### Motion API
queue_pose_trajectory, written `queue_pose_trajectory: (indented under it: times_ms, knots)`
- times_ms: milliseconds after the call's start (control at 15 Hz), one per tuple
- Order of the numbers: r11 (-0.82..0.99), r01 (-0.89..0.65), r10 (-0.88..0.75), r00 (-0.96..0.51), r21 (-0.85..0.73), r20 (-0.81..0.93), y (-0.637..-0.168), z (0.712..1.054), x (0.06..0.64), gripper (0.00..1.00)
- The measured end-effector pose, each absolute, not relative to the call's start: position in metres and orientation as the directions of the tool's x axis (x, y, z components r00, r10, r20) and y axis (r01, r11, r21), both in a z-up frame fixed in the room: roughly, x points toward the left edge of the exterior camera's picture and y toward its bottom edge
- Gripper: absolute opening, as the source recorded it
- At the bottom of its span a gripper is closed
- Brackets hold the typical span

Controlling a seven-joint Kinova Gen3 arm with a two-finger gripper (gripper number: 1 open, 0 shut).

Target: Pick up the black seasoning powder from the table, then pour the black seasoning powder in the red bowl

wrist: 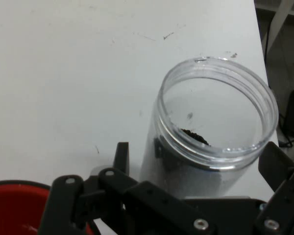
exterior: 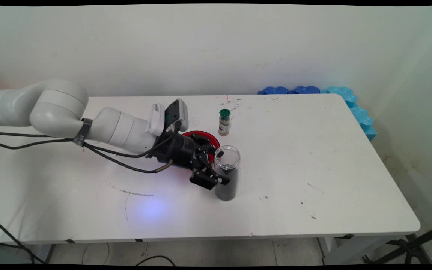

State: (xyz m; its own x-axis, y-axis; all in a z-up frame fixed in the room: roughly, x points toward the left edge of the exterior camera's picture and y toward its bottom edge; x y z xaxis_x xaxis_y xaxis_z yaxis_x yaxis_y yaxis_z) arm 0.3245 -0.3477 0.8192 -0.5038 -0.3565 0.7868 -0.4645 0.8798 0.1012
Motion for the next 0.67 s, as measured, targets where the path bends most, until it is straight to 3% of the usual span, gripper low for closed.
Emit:
queue_pose_trajectory:
  times_ms: [200, 267, 667]
  knots:
    - [0.879, -0.465, -0.357, -0.502, 0.102, 0.788, -0.35, 0.8188, 0.3214, 1.0]
    - [0.879, -0.466, -0.357, -0.501, 0.103, 0.788, -0.3508, 0.8188, 0.3203, 0.0]
    - [0.878, -0.469, -0.352, -0.501, 0.094, 0.791, -0.352, 0.8231, 0.3193, 0.0]
